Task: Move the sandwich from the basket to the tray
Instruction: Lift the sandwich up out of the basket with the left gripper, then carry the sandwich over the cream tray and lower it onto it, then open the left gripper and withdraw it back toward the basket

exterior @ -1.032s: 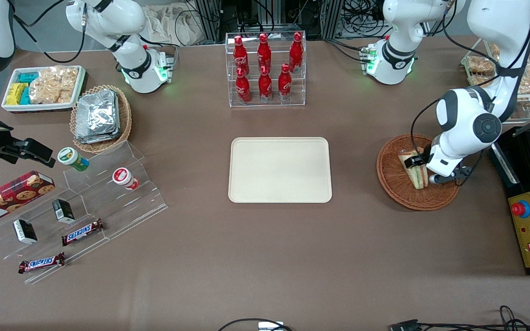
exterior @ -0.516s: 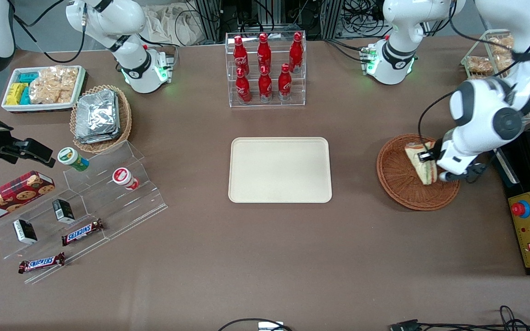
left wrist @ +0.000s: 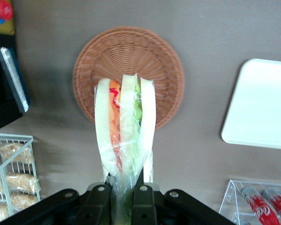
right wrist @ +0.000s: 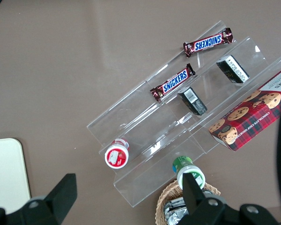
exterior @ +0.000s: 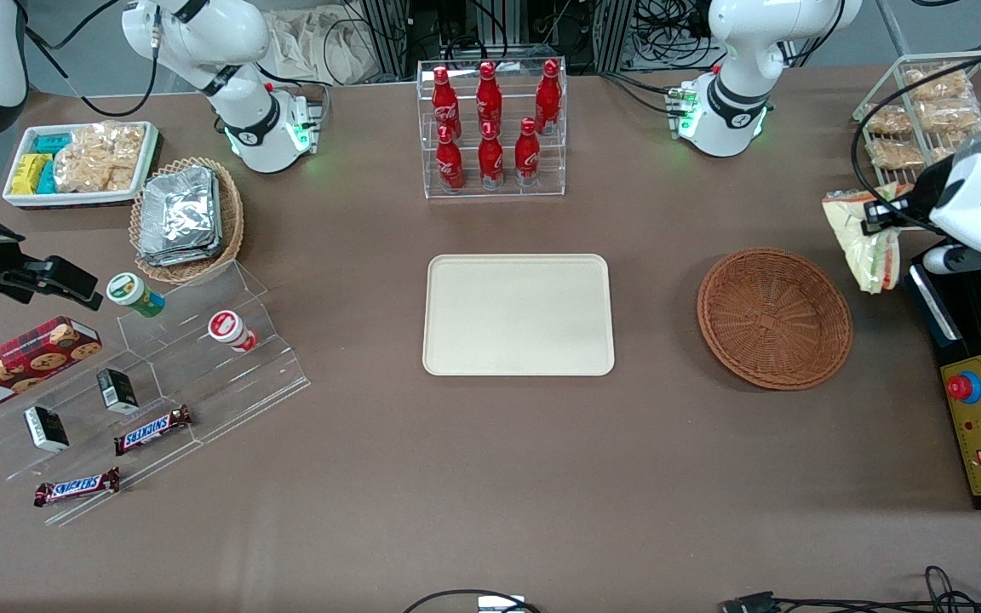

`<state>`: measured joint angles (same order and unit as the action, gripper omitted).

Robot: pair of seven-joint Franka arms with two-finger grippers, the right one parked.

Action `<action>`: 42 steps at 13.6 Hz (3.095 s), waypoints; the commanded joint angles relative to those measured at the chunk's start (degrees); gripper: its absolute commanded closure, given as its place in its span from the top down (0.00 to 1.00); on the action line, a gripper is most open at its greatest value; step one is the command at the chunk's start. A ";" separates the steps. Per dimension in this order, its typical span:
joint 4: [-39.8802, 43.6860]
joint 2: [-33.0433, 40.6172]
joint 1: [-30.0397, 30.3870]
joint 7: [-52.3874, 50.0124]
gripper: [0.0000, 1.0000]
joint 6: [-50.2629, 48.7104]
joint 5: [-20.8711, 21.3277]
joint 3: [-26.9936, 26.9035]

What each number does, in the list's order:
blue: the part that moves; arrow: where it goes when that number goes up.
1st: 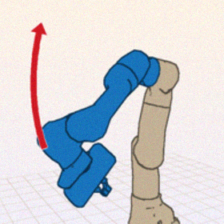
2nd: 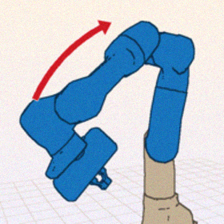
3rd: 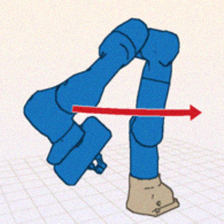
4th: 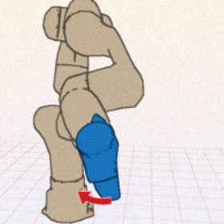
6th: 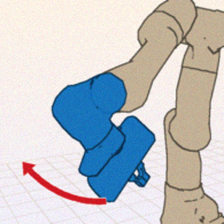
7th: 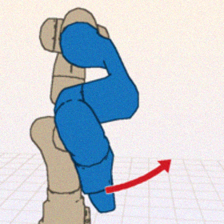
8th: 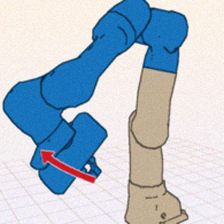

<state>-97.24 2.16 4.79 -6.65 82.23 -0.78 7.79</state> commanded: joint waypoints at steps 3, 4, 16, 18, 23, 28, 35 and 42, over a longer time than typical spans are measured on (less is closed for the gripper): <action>7.84 -5.48 -0.75 -11.82 0.00 -2.78 0.52 19.06; 9.69 -7.24 -0.74 -16.50 0.00 -2.78 0.51 23.28; -7.86 -24.02 -2.06 -39.84 0.00 30.50 8.92 35.19; -9.01 -29.72 -2.32 -44.21 0.00 35.35 15.42 35.19; -9.37 -38.27 -3.03 -50.65 0.00 40.37 25.91 35.19; -9.81 -38.54 -3.03 -50.83 1.00 41.08 25.91 35.02; -9.55 -30.05 -2.15 -50.92 1.00 33.81 22.42 35.89; -7.69 -6.14 -1.71 -26.09 1.00 19.82 6.59 22.58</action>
<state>-103.00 -10.70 3.10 -41.61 103.10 9.66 37.05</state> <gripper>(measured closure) 0.000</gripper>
